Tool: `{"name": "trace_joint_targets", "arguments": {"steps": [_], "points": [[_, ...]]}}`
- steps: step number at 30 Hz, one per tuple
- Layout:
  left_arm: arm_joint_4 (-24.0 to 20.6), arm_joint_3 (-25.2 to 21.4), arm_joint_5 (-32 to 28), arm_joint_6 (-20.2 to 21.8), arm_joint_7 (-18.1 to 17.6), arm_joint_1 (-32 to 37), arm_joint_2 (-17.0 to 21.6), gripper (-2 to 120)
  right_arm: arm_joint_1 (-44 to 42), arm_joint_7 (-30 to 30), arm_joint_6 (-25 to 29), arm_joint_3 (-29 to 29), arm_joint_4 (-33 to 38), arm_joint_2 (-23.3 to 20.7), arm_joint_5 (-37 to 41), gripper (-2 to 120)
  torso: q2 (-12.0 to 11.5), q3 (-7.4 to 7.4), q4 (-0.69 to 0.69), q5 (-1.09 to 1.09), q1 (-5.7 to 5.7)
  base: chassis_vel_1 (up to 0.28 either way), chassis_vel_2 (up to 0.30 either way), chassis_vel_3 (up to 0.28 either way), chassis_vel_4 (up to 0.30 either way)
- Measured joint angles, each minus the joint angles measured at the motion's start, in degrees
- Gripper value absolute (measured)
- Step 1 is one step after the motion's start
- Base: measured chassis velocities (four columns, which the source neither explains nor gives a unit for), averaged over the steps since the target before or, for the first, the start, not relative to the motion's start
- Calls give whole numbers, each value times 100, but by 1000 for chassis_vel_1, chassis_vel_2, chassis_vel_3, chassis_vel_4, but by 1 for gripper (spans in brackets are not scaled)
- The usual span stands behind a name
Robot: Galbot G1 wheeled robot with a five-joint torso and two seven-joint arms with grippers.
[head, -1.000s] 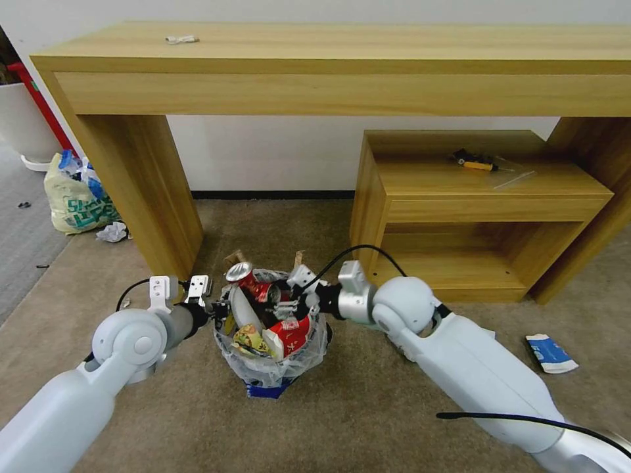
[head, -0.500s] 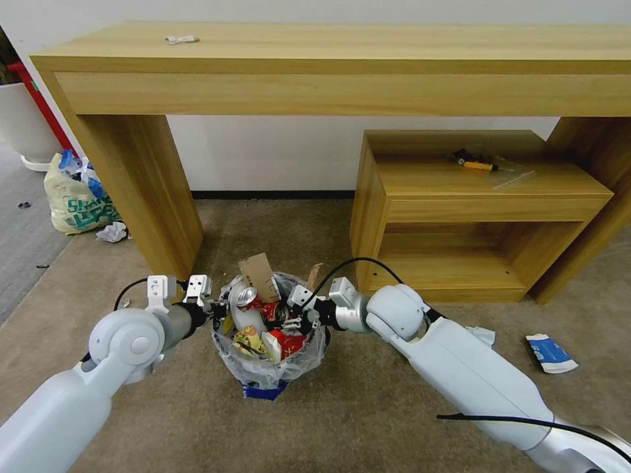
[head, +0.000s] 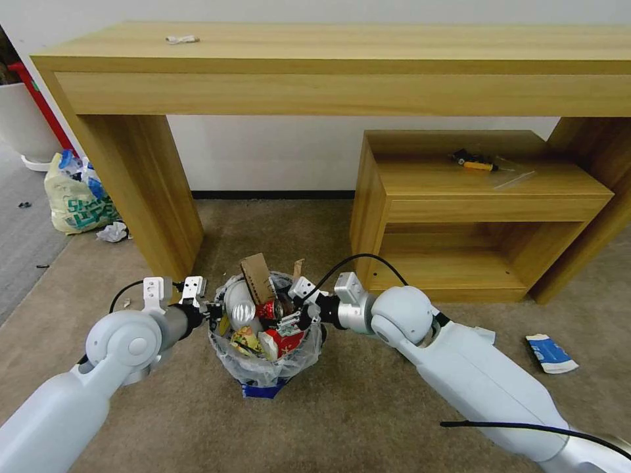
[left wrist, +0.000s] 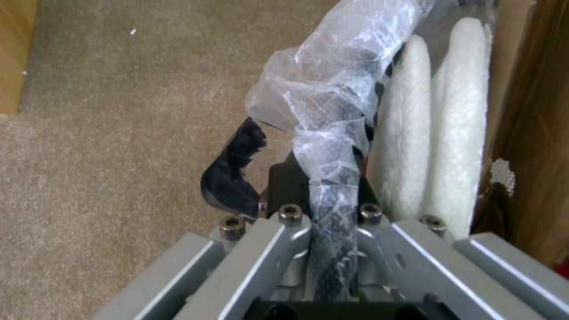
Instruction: Pick up the trash bin and place the garbage on the floor into it.
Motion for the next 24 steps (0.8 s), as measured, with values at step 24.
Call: {"name": "trace_joint_targets", "arguments": {"steps": [24], "points": [[7, -165, 44, -2, -69, 237, 17, 0, -840, 1831, 282, 934, 1081, -250, 1131, 100, 0, 0, 0, 0, 0, 0, 0, 0, 0]]}}
